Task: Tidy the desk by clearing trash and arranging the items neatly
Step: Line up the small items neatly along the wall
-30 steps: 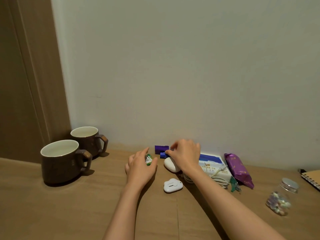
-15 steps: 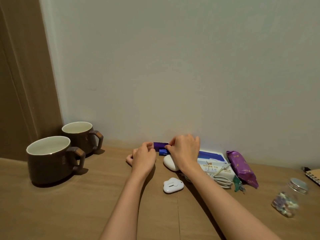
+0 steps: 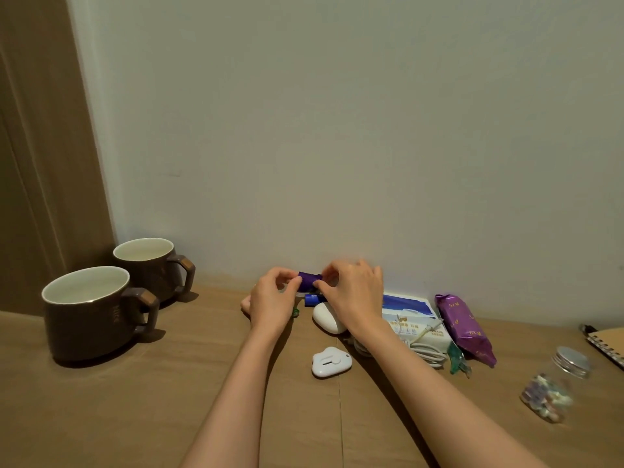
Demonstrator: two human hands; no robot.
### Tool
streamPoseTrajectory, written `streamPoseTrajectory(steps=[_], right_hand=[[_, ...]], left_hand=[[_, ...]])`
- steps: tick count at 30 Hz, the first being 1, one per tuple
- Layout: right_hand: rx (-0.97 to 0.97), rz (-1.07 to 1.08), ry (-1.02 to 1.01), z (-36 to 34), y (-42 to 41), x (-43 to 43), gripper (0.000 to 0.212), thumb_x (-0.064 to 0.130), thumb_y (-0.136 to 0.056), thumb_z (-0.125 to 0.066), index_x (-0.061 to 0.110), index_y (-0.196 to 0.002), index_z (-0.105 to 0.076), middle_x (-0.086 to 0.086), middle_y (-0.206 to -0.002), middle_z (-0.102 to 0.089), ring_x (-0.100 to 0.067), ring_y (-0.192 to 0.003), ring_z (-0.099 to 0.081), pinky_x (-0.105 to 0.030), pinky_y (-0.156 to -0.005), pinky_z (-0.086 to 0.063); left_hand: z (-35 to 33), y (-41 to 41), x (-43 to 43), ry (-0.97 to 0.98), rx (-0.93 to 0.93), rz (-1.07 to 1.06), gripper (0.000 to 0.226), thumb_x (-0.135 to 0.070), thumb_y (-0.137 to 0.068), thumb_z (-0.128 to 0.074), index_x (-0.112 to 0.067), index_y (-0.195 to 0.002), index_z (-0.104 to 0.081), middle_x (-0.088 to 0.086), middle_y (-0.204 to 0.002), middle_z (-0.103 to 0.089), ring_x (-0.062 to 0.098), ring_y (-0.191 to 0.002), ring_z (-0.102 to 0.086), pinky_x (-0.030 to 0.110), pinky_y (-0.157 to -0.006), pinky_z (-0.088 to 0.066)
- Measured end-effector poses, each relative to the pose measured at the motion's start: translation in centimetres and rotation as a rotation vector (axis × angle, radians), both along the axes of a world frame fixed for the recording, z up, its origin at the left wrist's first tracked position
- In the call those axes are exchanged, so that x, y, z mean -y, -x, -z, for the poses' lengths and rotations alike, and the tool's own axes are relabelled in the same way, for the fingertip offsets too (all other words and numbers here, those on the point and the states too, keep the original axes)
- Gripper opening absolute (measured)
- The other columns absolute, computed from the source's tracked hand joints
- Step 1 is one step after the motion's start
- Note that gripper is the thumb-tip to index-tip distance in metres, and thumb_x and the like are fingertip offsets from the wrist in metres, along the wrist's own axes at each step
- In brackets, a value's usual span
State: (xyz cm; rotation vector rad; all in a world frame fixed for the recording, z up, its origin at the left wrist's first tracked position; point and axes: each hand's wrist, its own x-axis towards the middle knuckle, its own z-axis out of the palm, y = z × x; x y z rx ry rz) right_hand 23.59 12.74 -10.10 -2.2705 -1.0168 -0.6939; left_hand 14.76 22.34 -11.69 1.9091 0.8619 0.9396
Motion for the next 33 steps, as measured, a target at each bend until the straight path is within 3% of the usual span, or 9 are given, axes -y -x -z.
streamPoseTrajectory(steps=[3, 5, 11, 14, 16, 19, 24, 28, 33], right_hand=[[-0.024, -0.054, -0.052, -0.6, 0.3, 0.6, 0.02, 0.039, -0.087, -0.061, 0.026, -0.102, -0.066, 0.008, -0.097, -0.068, -0.013, -0.098, -0.053, -0.028, -0.081, -0.034], [-0.061, -0.074, -0.088, -1.2, 0.7, 1.2, 0.022, 0.037, -0.089, -0.06, 0.027, -0.109, -0.064, 0.01, -0.106, -0.066, -0.012, -0.104, -0.052, -0.029, -0.087, -0.037], [-0.186, -0.306, 0.077, -2.3, 3.6, 2.5, 0.026, 0.033, -0.092, -0.056, 0.031, -0.117, -0.061, 0.01, -0.12, -0.062, -0.011, -0.114, -0.05, -0.033, -0.095, -0.043], [-0.121, -0.381, 0.277, -1.7, 5.4, 2.0, 0.03, 0.034, -0.092, -0.054, 0.03, -0.121, -0.06, 0.006, -0.121, -0.063, -0.016, -0.115, -0.05, -0.035, -0.095, -0.041], [-0.127, -0.386, 0.312, -1.1, 6.5, 1.7, 0.032, 0.034, -0.092, -0.054, 0.029, -0.123, -0.059, 0.005, -0.121, -0.063, -0.017, -0.114, -0.051, -0.034, -0.093, -0.042], [-0.245, -0.43, 0.201, -0.8, 8.2, 2.0, 0.036, 0.032, -0.091, -0.057, 0.029, -0.126, -0.057, 0.006, -0.124, -0.062, -0.012, -0.115, -0.051, -0.032, -0.093, -0.044], [-0.574, -0.643, -0.103, -2.7, 12.3, 3.8, 0.039, 0.026, -0.084, -0.068, 0.027, -0.122, -0.059, 0.012, -0.113, -0.065, -0.001, -0.105, -0.058, -0.023, -0.09, -0.048], [-0.656, -0.758, -0.227, -4.6, 15.9, 6.0, 0.023, 0.019, -0.083, -0.071, 0.019, -0.106, -0.07, 0.006, -0.094, -0.072, -0.005, -0.088, -0.066, -0.02, -0.079, -0.052], [-0.66, -0.823, -0.225, -6.4, 20.9, 9.4, 0.016, 0.022, -0.081, -0.073, 0.016, -0.096, -0.073, 0.002, -0.09, -0.073, -0.008, -0.084, -0.068, -0.022, -0.077, -0.055]], left_hand=[[-0.5, 0.3, -0.4, 0.08, 0.088, 0.018, 0.001, -0.034, -0.09, -0.056, -0.033, -0.09, -0.056, -0.01, -0.093, -0.059, 0.014, -0.096, -0.055, 0.04, -0.096, -0.039], [-1.1, 1.0, -0.5, 0.181, 0.227, 0.036, 0.005, -0.027, -0.092, -0.055, -0.027, -0.097, -0.057, -0.004, -0.1, -0.059, 0.017, -0.103, -0.056, 0.035, -0.089, -0.046], [-2.3, 4.8, 0.1, 0.348, 0.532, -0.112, 0.018, -0.015, -0.094, -0.053, -0.009, -0.111, -0.055, 0.005, -0.107, -0.059, 0.014, -0.1, -0.055, 0.022, -0.079, -0.041], [-2.0, 7.1, 0.2, 0.334, 0.532, -0.128, 0.014, -0.014, -0.093, -0.054, -0.013, -0.106, -0.055, 0.006, -0.106, -0.061, 0.015, -0.099, -0.058, 0.017, -0.074, -0.044], [-2.0, 8.8, 0.4, 0.309, 0.494, -0.101, 0.013, -0.015, -0.092, -0.055, -0.016, -0.105, -0.055, 0.005, -0.104, -0.062, 0.017, -0.1, -0.06, 0.023, -0.081, -0.049], [-2.5, 11.5, 1.1, 0.243, 0.421, -0.084, 0.013, -0.015, -0.092, -0.056, -0.017, -0.104, -0.055, -0.001, -0.097, -0.061, 0.014, -0.097, -0.06, 0.034, -0.09, -0.051], [-3.9, 16.6, 3.2, 0.144, 0.355, -0.041, 0.014, -0.016, -0.092, -0.056, -0.018, -0.106, -0.056, -0.01, -0.092, -0.059, 0.007, -0.094, -0.058, 0.025, -0.083, -0.052], [-5.5, 20.8, 5.1, 0.11, 0.354, -0.024, 0.016, -0.019, -0.091, -0.058, -0.018, -0.107, -0.058, -0.006, -0.098, -0.062, 0.011, -0.099, -0.061, 0.027, -0.084, -0.053], [-7.4, 26.7, 8.8, 0.06, 0.366, 0.051, 0.01, -0.019, -0.091, -0.059, -0.024, -0.1, -0.059, -0.005, -0.099, -0.064, 0.013, -0.098, -0.063, 0.024, -0.076, -0.055]])
